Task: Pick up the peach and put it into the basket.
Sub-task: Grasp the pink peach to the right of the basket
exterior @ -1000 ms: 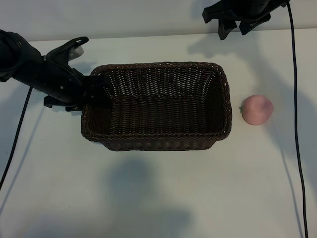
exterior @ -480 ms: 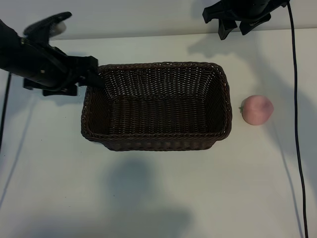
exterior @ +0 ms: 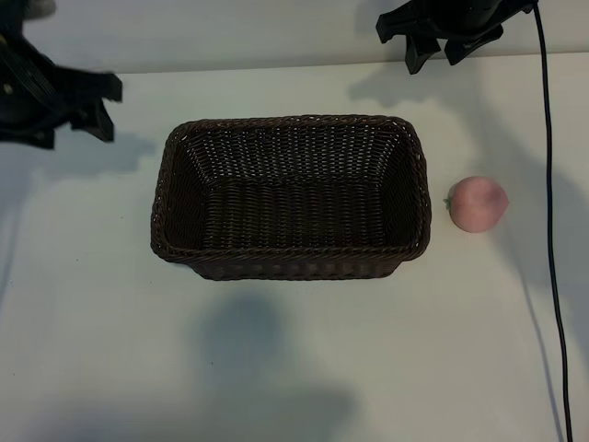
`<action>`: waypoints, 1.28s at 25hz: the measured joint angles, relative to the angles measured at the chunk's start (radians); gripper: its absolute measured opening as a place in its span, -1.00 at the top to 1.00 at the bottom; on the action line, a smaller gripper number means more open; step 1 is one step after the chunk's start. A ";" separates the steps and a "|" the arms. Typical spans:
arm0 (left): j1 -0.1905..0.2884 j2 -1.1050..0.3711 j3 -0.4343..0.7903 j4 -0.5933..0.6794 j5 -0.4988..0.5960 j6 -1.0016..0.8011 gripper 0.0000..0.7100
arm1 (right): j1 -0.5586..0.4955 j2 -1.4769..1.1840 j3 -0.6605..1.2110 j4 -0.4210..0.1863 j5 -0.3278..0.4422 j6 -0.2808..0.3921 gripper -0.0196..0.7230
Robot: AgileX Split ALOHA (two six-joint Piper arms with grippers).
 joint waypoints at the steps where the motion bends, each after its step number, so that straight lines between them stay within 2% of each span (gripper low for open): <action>1: 0.000 0.000 -0.020 0.002 0.017 -0.003 -0.73 | 0.000 0.000 0.000 0.000 0.000 0.000 -0.38; 5: 0.000 -0.001 -0.068 0.004 0.041 -0.005 -0.71 | 0.000 0.000 0.000 0.000 0.000 0.002 -0.38; 18: 0.000 -0.001 -0.070 0.004 0.060 0.006 -0.68 | 0.000 -0.075 0.000 0.000 0.001 0.032 -0.38; 21: 0.000 -0.001 -0.070 -0.001 0.060 0.007 -0.68 | 0.000 -0.092 0.046 -0.004 -0.002 0.032 -0.38; 29: 0.000 0.002 -0.070 -0.054 0.052 0.012 -0.68 | -0.002 -0.137 0.222 -0.126 0.000 0.031 -0.36; 32: -0.001 0.020 -0.070 -0.095 0.052 0.028 -0.68 | -0.011 -0.146 0.248 -0.119 -0.001 0.031 -0.29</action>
